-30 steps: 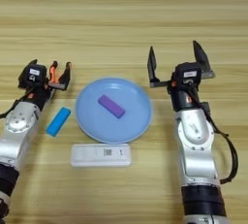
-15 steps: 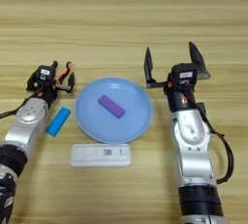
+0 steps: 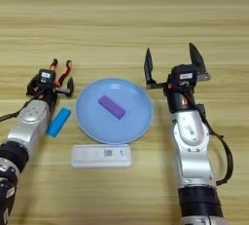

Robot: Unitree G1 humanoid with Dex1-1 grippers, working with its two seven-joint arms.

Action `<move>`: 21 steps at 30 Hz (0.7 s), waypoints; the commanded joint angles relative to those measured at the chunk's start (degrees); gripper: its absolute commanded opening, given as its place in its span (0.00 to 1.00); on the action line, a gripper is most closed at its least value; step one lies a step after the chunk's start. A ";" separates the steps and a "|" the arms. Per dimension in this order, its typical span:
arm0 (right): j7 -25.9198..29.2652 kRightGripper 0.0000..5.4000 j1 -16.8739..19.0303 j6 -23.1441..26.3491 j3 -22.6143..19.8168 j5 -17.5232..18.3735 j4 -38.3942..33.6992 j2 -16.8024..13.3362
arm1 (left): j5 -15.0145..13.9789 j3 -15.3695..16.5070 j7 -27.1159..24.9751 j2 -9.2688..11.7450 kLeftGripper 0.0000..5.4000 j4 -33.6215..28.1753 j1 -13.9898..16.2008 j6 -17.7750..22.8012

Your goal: Move the objects on the table

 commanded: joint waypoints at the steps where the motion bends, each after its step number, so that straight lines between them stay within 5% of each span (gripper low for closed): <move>1: -0.06 1.00 -0.27 -0.34 -0.10 0.45 0.11 0.02 | 0.12 0.25 0.50 -0.14 1.00 1.35 -0.78 0.02; 15: -0.03 1.00 -0.28 -0.29 -0.22 0.77 0.04 0.08 | -0.67 0.97 -0.79 -0.16 1.00 2.21 -1.49 1.08; 21: -0.04 1.00 -0.20 -0.12 -0.19 1.08 -0.28 0.15 | -1.30 1.39 -2.34 0.10 0.88 3.48 -2.46 4.10</move>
